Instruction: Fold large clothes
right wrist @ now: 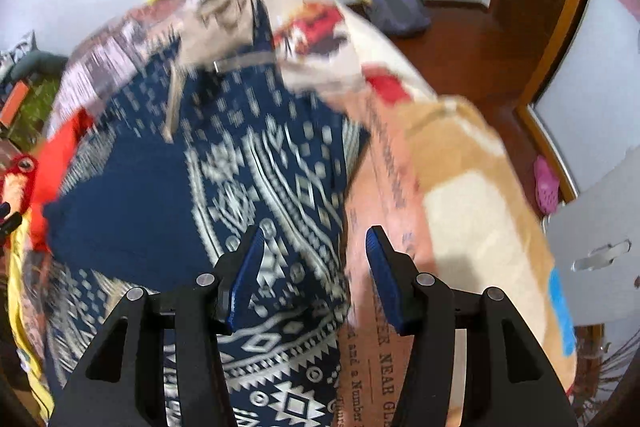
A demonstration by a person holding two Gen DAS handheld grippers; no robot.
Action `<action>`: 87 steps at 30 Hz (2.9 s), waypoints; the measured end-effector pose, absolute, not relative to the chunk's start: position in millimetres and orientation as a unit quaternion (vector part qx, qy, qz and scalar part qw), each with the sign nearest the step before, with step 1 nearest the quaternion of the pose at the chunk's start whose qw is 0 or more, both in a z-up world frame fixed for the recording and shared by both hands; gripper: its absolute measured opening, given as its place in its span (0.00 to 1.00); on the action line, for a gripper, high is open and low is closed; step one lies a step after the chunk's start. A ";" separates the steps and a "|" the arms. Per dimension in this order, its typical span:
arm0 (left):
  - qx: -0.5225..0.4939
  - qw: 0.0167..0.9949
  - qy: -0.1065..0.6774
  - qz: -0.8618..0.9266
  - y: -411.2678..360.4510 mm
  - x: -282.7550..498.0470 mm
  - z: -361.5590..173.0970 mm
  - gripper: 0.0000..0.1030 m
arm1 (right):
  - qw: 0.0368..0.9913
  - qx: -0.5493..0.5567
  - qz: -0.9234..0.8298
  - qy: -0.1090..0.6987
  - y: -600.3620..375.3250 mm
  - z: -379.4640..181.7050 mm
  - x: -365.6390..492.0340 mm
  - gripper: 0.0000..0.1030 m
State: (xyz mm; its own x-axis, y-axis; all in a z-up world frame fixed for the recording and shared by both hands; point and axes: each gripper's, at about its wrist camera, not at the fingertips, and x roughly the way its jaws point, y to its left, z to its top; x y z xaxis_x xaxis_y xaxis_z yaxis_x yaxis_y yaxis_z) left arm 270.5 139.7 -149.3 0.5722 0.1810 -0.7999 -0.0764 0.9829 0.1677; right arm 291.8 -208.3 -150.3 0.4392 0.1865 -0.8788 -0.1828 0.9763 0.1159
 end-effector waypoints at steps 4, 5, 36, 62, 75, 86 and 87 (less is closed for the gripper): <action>0.069 0.906 0.414 0.050 121.2 285.7 -115.2 0.65 | 0.866 0.010 0.122 0.486 -203.5 -117.2 300.8 0.48; 0.070 0.911 0.405 0.043 116.2 292.0 -107.3 0.65 | 0.870 0.009 0.124 0.478 -198.6 -110.6 304.2 0.48; -0.053 0.863 0.502 -0.018 100.3 563.0 -223.7 0.69 | 0.808 0.067 0.153 0.564 -89.0 -222.6 520.6 0.48; -0.058 0.880 0.468 -0.060 103.1 505.6 -174.6 0.05 | 0.844 0.005 0.221 0.489 -82.4 -143.9 441.8 0.09; -0.012 0.868 0.482 -0.116 72.0 362.0 -135.0 0.05 | 0.834 -0.002 0.264 0.484 -113.5 -114.3 332.4 0.09; 0.012 0.847 0.527 -0.066 84.1 318.3 -206.4 0.05 | 0.822 -0.025 0.225 0.522 -123.6 -169.8 282.0 0.12; 0.007 0.845 0.532 -0.058 87.6 317.1 -211.4 0.05 | 0.822 -0.025 0.220 0.525 -125.5 -174.2 281.2 0.12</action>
State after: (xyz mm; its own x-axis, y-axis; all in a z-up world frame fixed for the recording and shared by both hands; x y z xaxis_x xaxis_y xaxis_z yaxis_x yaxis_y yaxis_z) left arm 317.1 87.6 -211.4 0.4279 -0.0902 -0.8993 0.1054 0.9932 -0.0494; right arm 281.2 -125.5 -174.2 0.3529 0.3346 -0.8738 -0.3873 0.9023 0.1892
